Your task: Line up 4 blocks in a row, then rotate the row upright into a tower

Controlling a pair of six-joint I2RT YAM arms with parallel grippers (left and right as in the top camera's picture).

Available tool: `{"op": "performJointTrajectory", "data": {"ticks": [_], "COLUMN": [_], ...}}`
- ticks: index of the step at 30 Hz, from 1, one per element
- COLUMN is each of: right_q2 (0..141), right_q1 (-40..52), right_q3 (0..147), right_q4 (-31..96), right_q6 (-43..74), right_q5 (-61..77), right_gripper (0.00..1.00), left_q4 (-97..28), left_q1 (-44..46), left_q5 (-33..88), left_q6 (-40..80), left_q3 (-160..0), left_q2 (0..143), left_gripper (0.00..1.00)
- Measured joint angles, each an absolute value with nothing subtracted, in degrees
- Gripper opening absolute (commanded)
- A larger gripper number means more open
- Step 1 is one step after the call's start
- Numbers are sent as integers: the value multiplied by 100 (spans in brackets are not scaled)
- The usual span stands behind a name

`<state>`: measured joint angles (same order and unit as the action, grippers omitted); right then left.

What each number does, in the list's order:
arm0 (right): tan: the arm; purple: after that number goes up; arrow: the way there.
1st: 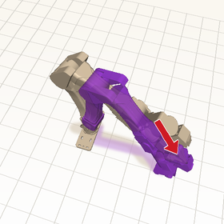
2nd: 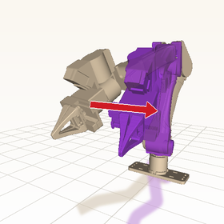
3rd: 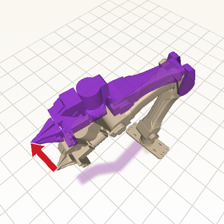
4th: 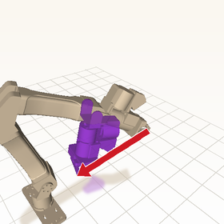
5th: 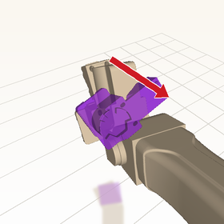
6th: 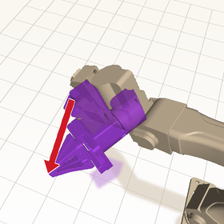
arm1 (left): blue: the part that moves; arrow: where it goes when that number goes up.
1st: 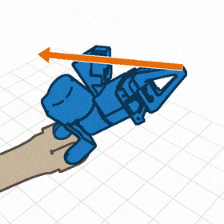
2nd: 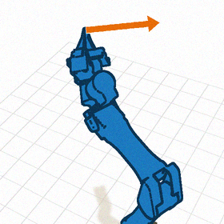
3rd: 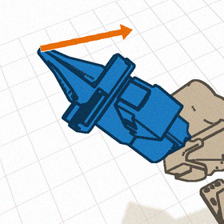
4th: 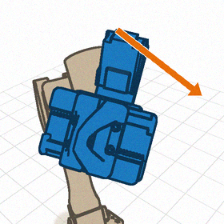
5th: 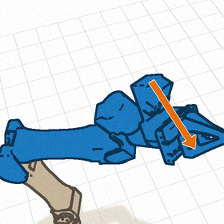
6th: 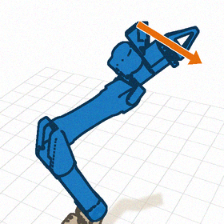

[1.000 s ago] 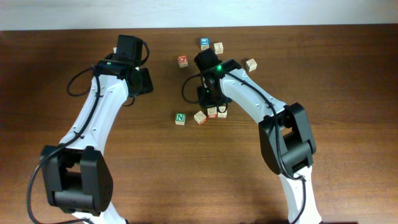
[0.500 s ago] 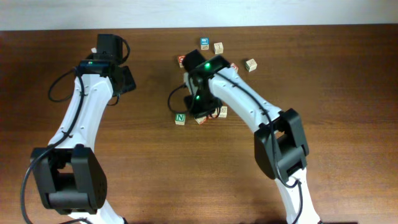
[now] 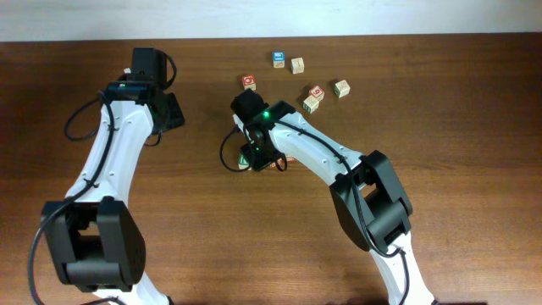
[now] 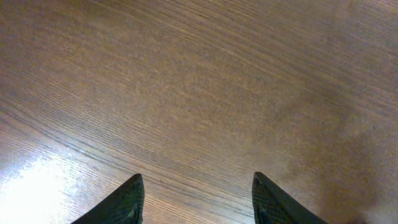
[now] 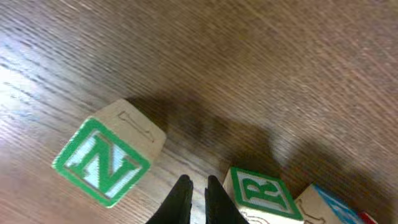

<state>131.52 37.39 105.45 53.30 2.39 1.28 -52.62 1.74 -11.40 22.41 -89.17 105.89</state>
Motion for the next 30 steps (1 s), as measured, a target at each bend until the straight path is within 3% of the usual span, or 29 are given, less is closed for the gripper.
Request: {"op": "performJointTrajectory", "data": {"ticks": [8,10,13,17,23,30], "right_q2": [13152,13152,13194,13194,13198,13246], "right_q1": [3636,3531,3520,3752,4206,4296], "right_q3": [10545,10551,11367,11581,11139,11039], "right_q4": [5172,5269,5892,5629,4908,5282], "right_q6": [235,237,301,895,1782,1977], "right_q5": [-344,-340,596,1262,1083,338], "right_gripper": [12,16,16,16,16,15], "left_q4": [-5271,-5269,-5196,-5201,-5199,-5205], "left_q1": [174,174,108,-172,-163,-163], "left_q5": [-1140,-1142,-1140,-1142,-1142,-1142], "left_q6": [2257,2259,2261,2261,2261,2261], "left_q3": [-8917,-8917,-8917,-8917,-8917,-8917], "left_q2": [10589,10589,10589,10589,10589,10589], "left_gripper": [54,58,57,58,59,59]}}
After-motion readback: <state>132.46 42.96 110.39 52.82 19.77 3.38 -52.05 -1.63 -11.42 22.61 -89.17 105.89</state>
